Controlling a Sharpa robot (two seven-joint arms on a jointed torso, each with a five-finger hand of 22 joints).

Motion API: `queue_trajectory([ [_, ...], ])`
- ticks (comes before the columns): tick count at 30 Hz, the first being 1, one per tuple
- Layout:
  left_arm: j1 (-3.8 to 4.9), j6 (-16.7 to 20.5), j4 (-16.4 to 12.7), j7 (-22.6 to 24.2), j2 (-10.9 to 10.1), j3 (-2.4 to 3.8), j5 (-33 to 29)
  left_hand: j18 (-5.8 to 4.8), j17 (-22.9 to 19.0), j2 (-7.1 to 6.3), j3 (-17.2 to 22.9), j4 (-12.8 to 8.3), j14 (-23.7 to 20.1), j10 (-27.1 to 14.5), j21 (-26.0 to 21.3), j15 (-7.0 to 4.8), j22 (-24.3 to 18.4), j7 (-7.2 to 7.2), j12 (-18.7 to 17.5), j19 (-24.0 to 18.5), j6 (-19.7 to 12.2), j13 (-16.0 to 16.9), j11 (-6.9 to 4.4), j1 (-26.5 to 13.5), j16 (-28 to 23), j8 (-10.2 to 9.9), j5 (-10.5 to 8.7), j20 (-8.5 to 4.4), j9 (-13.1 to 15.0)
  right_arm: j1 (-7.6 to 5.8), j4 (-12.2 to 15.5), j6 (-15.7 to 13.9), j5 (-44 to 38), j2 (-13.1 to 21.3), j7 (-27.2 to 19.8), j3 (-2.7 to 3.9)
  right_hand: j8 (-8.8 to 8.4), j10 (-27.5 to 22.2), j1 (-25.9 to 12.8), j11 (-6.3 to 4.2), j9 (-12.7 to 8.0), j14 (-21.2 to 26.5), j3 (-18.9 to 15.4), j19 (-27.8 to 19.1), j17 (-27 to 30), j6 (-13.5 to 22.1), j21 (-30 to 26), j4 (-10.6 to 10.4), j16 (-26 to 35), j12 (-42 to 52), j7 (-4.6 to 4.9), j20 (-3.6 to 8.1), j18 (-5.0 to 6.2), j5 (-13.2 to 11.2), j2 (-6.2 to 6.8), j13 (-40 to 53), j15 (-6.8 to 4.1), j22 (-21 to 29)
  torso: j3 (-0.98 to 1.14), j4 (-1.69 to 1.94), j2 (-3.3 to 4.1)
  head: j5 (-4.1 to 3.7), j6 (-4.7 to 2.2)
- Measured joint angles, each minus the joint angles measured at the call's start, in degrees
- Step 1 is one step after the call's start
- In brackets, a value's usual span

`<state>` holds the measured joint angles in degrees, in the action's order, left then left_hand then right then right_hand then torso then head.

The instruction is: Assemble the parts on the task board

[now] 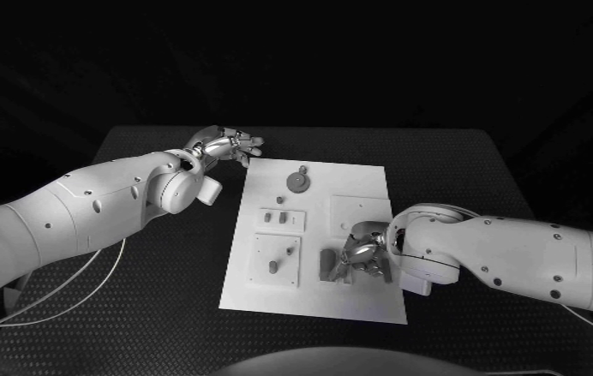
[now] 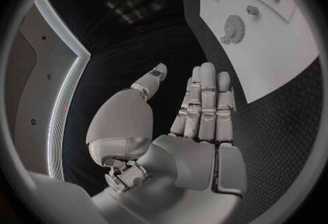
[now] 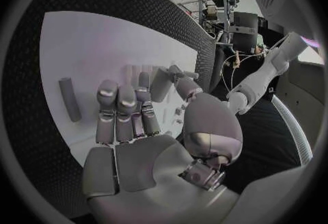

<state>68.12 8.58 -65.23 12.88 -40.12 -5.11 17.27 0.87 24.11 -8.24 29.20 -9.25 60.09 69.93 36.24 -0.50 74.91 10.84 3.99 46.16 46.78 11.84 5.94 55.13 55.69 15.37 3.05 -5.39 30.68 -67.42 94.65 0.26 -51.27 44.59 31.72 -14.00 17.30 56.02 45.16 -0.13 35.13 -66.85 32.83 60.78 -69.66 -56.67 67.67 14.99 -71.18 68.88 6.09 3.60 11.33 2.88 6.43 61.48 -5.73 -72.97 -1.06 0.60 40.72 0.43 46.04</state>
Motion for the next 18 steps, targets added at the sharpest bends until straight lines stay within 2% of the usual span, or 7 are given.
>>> queue_trajectory([
  [1,0.00,-0.01,0.00,-0.01,0.00,0.00,0.00,0.00,0.00,0.00,0.00,0.00,0.00,0.00,-0.09,0.00,0.00,0.00,0.00,0.00,0.00,0.00,0.00,0.00,0.00,0.00,0.00,0.00,0.00,0.02,-0.03,-0.01,-0.07,0.00,0.01,-0.01,0.18,0.11,-0.06,-0.11,-0.01,-0.01,0.23,0.00,0.00,-0.33,0.00,-0.40,-0.01,0.00,-0.12,0.00,0.01,0.00,-0.62,-0.04,0.00,0.00,-0.01,0.00,0.00,0.00,0.02],
  [5,0.00,-0.08,0.00,-0.06,-0.03,0.00,0.00,0.00,0.00,0.00,0.00,0.00,0.00,0.00,-0.09,0.00,0.00,0.00,0.00,0.00,0.00,0.00,0.00,0.00,0.00,0.00,0.00,0.00,0.00,0.12,-0.07,0.02,-0.27,0.12,0.08,-0.10,0.46,0.43,-0.29,-0.37,0.04,-0.33,1.96,0.00,0.16,-0.88,0.22,-1.46,-0.03,-0.12,-0.31,0.00,0.02,0.00,-1.42,-0.26,-0.28,0.08,-0.04,0.03,-0.01,-0.02,0.05],
  [9,0.00,-0.12,0.01,-0.10,-0.09,-0.01,0.00,0.00,-0.01,0.00,0.00,0.00,0.00,0.00,-0.09,0.00,0.00,0.00,0.00,0.00,0.00,0.00,0.00,0.00,0.00,0.00,0.00,0.00,0.00,0.18,-0.07,0.36,-0.33,0.12,0.10,-0.15,0.49,0.94,0.02,-0.51,-0.02,-0.60,6.31,0.21,0.35,-1.25,0.55,-1.96,-0.03,-0.12,-0.50,-0.21,0.05,-0.01,-1.87,-0.36,-0.38,0.15,-0.04,0.03,-0.02,-0.04,0.03],
  [12,0.00,-0.14,0.01,-0.13,-0.10,-0.01,0.02,0.00,0.00,0.00,0.06,0.06,0.00,0.00,-0.09,0.00,0.00,0.00,0.00,0.00,0.00,0.00,0.00,0.00,0.00,0.00,0.00,0.00,0.00,0.18,-0.04,0.69,-0.35,0.15,0.12,-0.15,0.15,1.23,0.22,-0.39,-0.41,-0.61,8.33,0.34,0.47,-1.38,0.56,-1.88,-0.03,-0.12,-0.51,-0.34,0.08,-0.01,-2.40,-0.36,-0.38,0.15,-0.04,0.03,-0.02,0.04,-0.06],
  [18,0.00,-0.19,0.00,-0.18,-0.12,-0.01,0.06,0.00,0.04,0.00,0.16,0.16,0.00,0.00,-0.09,0.00,0.00,0.00,0.00,0.00,0.00,0.00,-0.01,0.00,0.00,0.00,0.00,0.00,0.00,0.18,-0.06,1.02,-0.38,0.15,0.15,-0.15,0.10,1.23,0.11,-0.39,-0.74,-0.70,8.87,0.41,0.47,-1.61,0.76,-1.54,-0.03,-0.12,-0.46,-0.44,0.17,0.35,-2.52,-0.36,-0.31,0.16,-0.04,0.01,-0.02,0.06,-0.09],
])
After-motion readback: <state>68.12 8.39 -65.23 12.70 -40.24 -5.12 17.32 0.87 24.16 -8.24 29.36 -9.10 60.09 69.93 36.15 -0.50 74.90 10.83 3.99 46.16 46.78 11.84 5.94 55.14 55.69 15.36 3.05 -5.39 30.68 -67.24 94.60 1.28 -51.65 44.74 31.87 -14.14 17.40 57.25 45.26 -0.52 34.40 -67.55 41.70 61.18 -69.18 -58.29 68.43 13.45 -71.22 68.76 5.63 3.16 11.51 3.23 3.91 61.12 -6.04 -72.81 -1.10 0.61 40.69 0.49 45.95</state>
